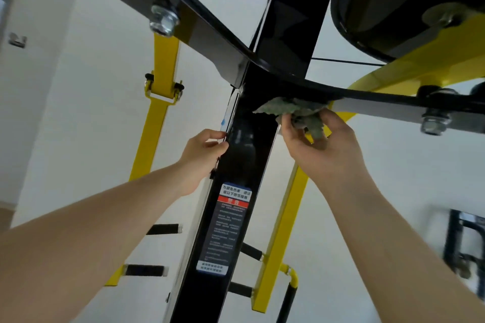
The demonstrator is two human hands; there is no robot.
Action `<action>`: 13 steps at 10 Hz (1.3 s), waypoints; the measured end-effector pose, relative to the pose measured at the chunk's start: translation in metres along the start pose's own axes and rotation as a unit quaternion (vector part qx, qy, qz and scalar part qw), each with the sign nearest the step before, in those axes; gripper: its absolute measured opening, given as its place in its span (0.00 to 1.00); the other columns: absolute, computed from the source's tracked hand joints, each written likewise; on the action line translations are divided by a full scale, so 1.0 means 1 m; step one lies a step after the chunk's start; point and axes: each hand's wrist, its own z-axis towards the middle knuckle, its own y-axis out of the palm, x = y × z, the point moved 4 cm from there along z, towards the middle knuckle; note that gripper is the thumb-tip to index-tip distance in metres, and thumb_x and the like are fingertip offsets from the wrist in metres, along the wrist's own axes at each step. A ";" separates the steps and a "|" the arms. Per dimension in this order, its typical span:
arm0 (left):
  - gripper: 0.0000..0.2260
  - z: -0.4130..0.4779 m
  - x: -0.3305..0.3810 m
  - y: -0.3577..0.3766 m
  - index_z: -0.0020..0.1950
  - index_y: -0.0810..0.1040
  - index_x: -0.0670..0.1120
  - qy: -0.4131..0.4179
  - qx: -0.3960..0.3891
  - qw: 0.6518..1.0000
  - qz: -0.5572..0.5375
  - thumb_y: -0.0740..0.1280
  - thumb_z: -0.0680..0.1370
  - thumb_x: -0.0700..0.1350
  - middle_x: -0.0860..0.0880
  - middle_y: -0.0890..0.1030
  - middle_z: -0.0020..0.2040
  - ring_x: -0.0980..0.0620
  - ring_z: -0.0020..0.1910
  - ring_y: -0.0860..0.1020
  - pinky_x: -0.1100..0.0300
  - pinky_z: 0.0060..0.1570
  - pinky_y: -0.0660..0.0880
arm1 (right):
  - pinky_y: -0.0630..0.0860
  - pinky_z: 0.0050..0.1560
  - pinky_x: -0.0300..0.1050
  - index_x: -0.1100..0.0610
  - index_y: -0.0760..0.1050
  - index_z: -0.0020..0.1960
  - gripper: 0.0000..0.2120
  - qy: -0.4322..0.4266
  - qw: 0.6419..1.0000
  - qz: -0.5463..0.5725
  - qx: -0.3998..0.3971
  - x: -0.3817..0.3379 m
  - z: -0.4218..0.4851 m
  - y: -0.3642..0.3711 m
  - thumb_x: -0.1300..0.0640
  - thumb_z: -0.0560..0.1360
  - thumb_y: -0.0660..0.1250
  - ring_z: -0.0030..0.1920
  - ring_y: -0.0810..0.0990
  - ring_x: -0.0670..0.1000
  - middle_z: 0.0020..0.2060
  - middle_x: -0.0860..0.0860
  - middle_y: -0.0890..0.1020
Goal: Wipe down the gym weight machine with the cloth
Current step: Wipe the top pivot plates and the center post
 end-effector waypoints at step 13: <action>0.12 -0.005 -0.017 -0.010 0.63 0.76 0.51 0.034 -0.040 0.998 0.038 0.69 0.80 0.41 0.53 0.79 0.65 0.49 0.62 0.78 0.50 0.59 0.80 | 0.79 0.61 0.52 0.55 0.86 0.44 0.05 -0.267 0.799 -0.538 -0.029 0.000 -0.037 0.023 0.54 0.74 0.75 0.59 0.80 0.57 0.53 0.56 0.83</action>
